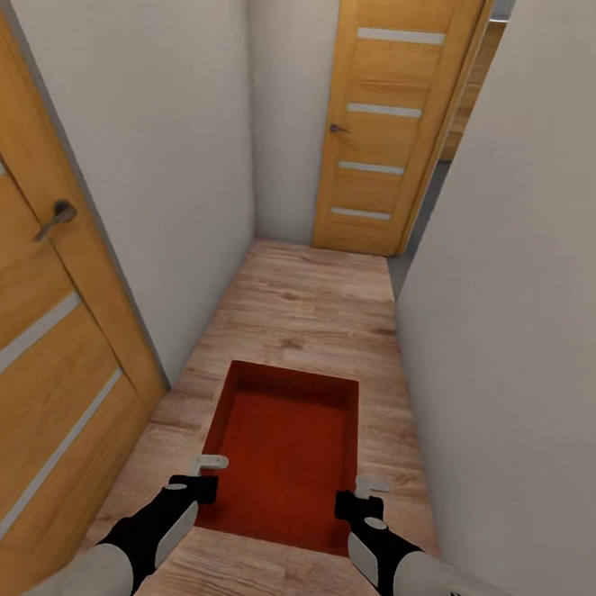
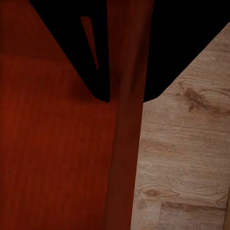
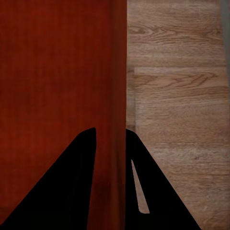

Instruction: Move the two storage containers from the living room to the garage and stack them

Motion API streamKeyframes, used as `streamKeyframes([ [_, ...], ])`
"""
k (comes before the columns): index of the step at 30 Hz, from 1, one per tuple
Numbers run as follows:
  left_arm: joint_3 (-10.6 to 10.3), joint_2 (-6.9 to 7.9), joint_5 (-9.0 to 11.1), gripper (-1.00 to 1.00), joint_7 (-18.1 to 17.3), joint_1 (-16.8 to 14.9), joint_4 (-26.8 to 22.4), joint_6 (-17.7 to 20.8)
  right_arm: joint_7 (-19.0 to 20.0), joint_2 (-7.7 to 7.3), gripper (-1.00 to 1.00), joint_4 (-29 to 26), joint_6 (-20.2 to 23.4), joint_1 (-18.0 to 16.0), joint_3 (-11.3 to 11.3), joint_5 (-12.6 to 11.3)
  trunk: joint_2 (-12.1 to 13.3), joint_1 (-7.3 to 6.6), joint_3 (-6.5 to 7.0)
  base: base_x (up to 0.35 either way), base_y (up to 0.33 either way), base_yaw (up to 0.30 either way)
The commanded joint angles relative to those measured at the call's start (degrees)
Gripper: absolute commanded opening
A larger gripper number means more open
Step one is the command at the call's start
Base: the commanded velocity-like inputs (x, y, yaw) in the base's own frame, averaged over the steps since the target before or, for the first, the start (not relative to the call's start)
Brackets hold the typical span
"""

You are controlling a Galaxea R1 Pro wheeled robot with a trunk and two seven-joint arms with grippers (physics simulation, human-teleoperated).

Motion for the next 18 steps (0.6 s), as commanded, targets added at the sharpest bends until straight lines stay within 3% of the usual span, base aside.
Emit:
streamKeyframes([
  [1,0.82,2.17,-0.14,-1.00,0.81,-0.07,-2.14,-0.78,-0.15,-0.09,-1.00,1.11,-0.04,-0.01,1.25,-0.76,-0.04,0.04,-0.06,0.320,0.000,0.000],
  [18,0.82,2.17,-0.12,-1.00,0.78,-0.07,-2.13,-0.78,-0.15,-0.09,-1.00,1.11,-0.04,-0.01,1.21,-0.76,-0.04,0.04,-0.06,0.321,0.000,0.000],
])
